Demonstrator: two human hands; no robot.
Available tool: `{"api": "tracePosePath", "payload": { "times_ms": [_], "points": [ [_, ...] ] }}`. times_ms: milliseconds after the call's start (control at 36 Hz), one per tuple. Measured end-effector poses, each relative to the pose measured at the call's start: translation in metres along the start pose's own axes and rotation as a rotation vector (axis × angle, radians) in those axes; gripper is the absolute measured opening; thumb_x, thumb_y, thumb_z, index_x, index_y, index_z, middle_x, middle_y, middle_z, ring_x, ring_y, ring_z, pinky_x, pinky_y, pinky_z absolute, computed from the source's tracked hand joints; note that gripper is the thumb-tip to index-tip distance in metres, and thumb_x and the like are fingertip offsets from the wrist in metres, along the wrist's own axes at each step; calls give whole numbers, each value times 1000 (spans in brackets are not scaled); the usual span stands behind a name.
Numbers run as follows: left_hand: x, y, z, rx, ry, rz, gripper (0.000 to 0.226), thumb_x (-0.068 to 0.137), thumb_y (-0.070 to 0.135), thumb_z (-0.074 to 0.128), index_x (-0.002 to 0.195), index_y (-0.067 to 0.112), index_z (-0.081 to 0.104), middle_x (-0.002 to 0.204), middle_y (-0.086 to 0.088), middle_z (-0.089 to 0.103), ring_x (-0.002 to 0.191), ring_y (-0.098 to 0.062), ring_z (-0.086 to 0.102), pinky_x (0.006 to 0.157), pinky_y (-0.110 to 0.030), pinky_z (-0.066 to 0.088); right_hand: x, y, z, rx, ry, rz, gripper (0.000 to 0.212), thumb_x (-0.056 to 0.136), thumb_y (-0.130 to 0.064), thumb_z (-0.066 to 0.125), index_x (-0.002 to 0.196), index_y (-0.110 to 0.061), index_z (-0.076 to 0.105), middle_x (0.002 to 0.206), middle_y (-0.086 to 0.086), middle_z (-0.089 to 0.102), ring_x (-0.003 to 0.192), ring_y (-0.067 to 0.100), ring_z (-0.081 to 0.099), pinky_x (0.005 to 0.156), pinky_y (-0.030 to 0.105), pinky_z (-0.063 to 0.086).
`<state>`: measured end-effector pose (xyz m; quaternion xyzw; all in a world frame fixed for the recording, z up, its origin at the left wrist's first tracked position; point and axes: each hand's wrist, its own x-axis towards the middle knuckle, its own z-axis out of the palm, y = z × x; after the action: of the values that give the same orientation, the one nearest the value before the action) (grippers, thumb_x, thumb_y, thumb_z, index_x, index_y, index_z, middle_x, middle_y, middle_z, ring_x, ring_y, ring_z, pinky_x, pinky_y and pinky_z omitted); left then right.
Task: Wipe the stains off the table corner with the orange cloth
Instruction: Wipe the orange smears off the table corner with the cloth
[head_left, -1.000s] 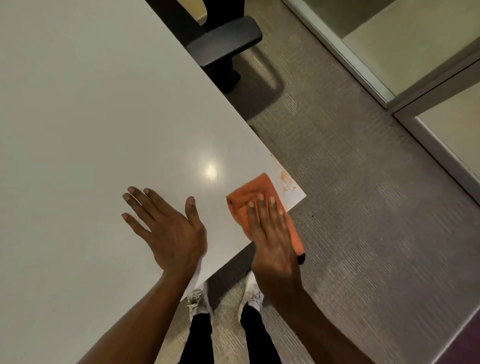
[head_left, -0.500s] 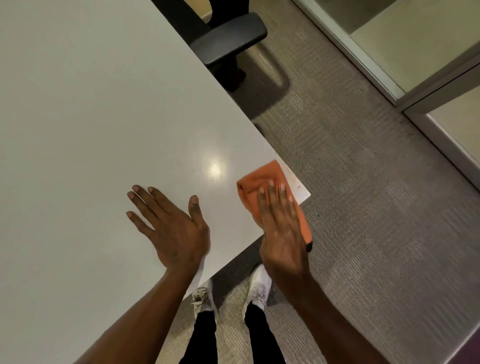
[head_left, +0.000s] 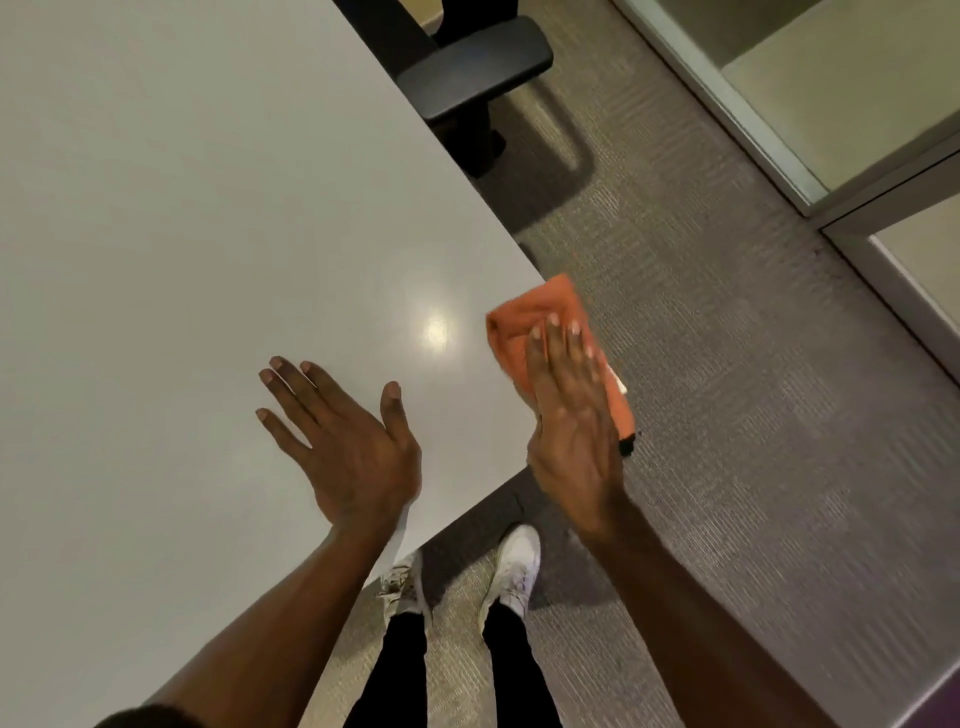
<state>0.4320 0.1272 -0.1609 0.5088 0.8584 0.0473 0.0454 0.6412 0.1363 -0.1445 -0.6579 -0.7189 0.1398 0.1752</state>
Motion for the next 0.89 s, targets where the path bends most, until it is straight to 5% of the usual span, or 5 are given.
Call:
{"api": "tracePosePath", "payload": {
  "times_ms": [167,389,583,667,889],
  "points": [
    [-1,1,-1,-1,5,2,93,116,66,21,174,-6,13,186,-27,0,176,-39,-5,139,-68,6,-63,-9,-6,86,28,-30,94,75,33,50,161,-2,40,172,15,33,164,35,21,128,63,29],
    [0,0,1,-1,10,5,93,116,65,22,174,-6,12,186,-27,0,176,-40,-4,139,-68,6,28,8,-1,45,-36,25,94,79,18,61,165,-7,32,176,15,24,165,33,10,134,54,16],
    [-1,0,1,-7,6,3,93,115,65,22,174,-6,11,186,-26,-2,176,-39,-5,139,-68,6,-34,-13,-1,10,38,41,81,88,14,33,166,-5,29,175,16,25,166,33,14,132,58,23],
    [-1,-1,2,-2,10,-8,94,115,67,20,175,-5,11,187,-25,-1,176,-39,-5,139,-68,6,-72,-23,3,25,85,48,78,90,25,51,162,-3,37,171,16,33,163,35,25,128,60,31],
    [-1,0,2,-22,18,-1,93,115,66,22,174,-6,12,187,-26,0,176,-38,-5,139,-68,6,-8,-3,-3,18,42,156,97,76,21,55,166,-9,33,175,15,26,165,35,15,131,59,23]
  ]
}}
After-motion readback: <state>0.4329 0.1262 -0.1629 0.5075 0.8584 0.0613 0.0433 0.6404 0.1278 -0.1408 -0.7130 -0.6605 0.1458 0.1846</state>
